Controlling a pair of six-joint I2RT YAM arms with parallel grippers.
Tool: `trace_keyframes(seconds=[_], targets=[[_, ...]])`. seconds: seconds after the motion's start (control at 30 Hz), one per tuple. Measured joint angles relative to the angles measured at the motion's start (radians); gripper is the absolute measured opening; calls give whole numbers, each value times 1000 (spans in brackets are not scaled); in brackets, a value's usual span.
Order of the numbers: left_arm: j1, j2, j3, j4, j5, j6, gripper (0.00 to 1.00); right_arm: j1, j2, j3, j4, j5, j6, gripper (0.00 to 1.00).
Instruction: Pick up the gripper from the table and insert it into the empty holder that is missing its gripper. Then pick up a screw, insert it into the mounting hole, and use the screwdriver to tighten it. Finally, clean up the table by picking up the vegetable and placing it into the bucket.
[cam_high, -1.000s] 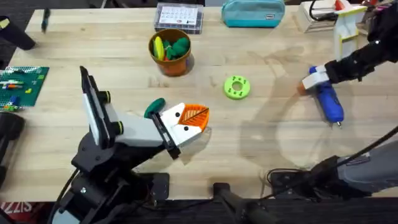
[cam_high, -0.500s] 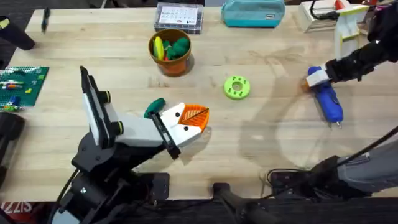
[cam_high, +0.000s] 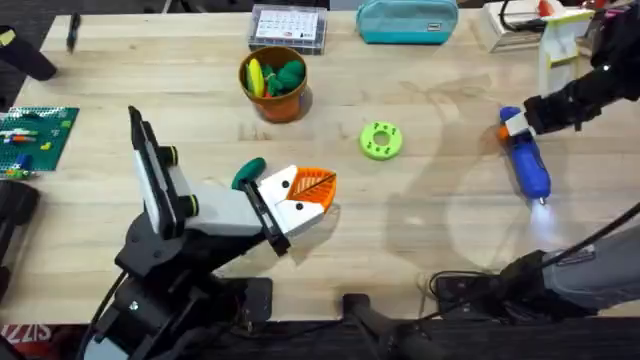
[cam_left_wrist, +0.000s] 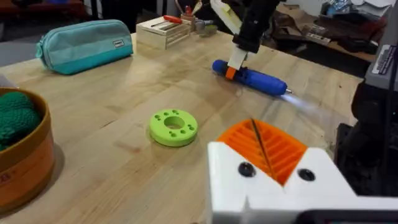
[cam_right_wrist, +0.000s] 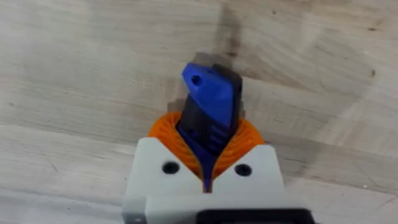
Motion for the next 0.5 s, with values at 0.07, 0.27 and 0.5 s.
trace_keyframes(seconds=[0.07,0.27,0.5], targets=[[0,0,0,0,0,0,9,0,0,0,0,0,0,32],[0,0,0,0,0,0,9,0,0,15,-39,-1,0,32],[0,0,0,0,0,0,9,0,-7,106,-85,0,54,32]])
